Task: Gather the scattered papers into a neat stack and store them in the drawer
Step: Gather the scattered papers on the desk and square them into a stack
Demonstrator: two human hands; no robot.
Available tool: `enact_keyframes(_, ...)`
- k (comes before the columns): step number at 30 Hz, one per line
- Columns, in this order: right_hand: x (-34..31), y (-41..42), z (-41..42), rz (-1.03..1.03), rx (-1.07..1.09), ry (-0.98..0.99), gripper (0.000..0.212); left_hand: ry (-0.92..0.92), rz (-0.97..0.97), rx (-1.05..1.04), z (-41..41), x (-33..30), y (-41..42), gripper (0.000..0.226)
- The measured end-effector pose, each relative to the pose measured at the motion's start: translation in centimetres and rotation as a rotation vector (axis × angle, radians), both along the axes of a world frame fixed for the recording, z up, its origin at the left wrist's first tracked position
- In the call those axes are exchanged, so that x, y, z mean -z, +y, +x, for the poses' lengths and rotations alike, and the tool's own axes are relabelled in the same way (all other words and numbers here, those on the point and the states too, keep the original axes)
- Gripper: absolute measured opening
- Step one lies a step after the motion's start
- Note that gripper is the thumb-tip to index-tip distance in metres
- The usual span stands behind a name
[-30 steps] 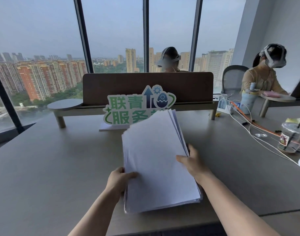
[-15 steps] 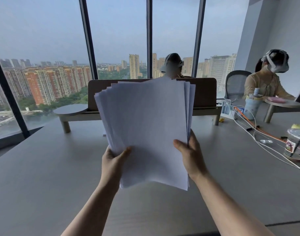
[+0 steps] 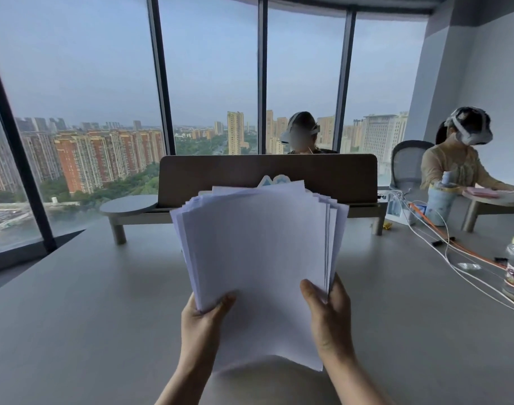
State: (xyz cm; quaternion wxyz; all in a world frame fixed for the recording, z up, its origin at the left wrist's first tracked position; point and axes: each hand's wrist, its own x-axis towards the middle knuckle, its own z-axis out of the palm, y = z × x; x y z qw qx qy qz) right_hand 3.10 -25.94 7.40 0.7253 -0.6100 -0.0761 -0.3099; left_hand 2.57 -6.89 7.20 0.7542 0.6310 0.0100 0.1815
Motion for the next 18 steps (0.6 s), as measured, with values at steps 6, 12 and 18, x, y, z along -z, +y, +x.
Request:
enact_keyframes(6, 0.6, -0.8, -0.1, -0.058, -0.018, 0.059, 0.026, 0.004, 0.032, 0.075, -0.1, 0.0, 1.7, 0.056)
enact_keyframes(12, 0.2, -1.1, 0.3, 0.02, -0.057, 0.068, 0.033, -0.011, -0.035, 0.098, 0.5, -1.2, 1.8, 0.06)
enact_keyframes(18, -0.5, 0.3, 0.1, -0.023, -0.011, 0.067, 0.026, -0.008, 0.013, 0.035, 0.8, -1.4, 1.1, 0.02)
